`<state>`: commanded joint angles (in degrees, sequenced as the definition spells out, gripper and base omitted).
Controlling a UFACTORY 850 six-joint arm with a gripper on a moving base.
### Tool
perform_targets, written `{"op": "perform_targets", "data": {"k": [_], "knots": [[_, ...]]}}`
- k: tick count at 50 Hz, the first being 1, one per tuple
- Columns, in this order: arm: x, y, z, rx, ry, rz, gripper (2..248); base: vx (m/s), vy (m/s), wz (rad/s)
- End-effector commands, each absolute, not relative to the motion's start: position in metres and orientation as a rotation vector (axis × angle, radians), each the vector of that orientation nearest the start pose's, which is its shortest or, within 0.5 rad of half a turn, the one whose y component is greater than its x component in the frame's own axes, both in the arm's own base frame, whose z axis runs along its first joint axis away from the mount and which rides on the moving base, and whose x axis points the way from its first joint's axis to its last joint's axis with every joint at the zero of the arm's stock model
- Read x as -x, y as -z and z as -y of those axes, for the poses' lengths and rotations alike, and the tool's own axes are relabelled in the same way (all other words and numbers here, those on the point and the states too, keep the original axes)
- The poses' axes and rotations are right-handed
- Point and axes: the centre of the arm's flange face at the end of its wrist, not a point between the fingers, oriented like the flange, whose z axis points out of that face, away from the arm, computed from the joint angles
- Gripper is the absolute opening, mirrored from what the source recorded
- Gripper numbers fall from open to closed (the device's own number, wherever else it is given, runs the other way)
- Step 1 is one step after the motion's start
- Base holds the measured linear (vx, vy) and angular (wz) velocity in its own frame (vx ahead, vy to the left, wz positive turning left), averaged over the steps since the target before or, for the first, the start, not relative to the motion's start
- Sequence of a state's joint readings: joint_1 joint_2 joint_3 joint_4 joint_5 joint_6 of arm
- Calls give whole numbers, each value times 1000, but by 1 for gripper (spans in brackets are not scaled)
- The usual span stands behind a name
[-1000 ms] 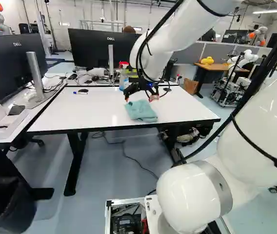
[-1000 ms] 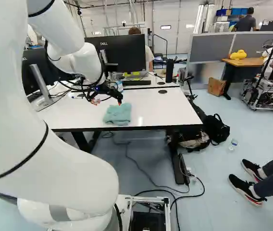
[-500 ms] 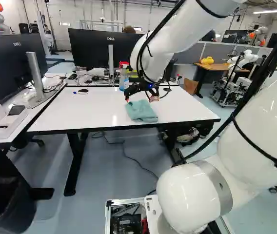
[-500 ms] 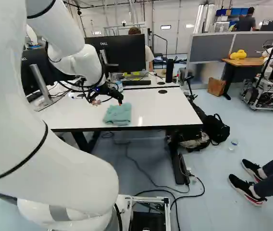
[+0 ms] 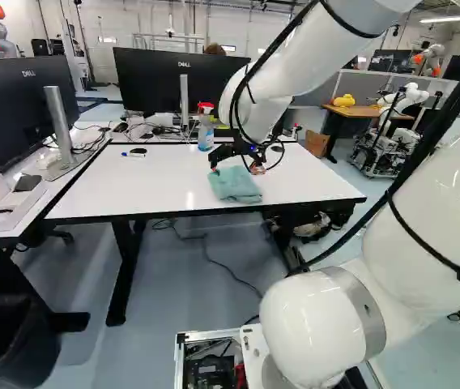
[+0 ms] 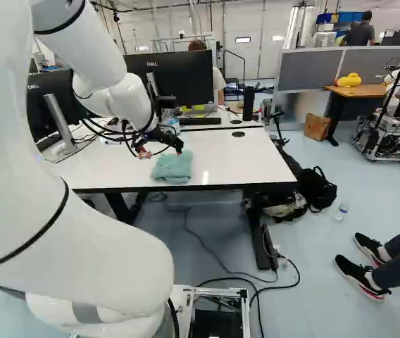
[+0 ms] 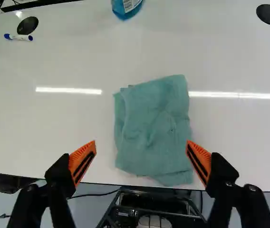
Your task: Clean the table with the green towel
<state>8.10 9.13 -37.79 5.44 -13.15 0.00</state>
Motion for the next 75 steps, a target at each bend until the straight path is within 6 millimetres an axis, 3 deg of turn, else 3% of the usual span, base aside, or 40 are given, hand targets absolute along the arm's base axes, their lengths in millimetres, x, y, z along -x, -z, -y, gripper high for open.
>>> {"op": "perform_targets", "data": {"k": [36,75], "knots": [[-375,-453,-39,2863,1137,47,247,0,0,0],[-329,-403,-15,2731,1501,16,247,0,0,0]]}}
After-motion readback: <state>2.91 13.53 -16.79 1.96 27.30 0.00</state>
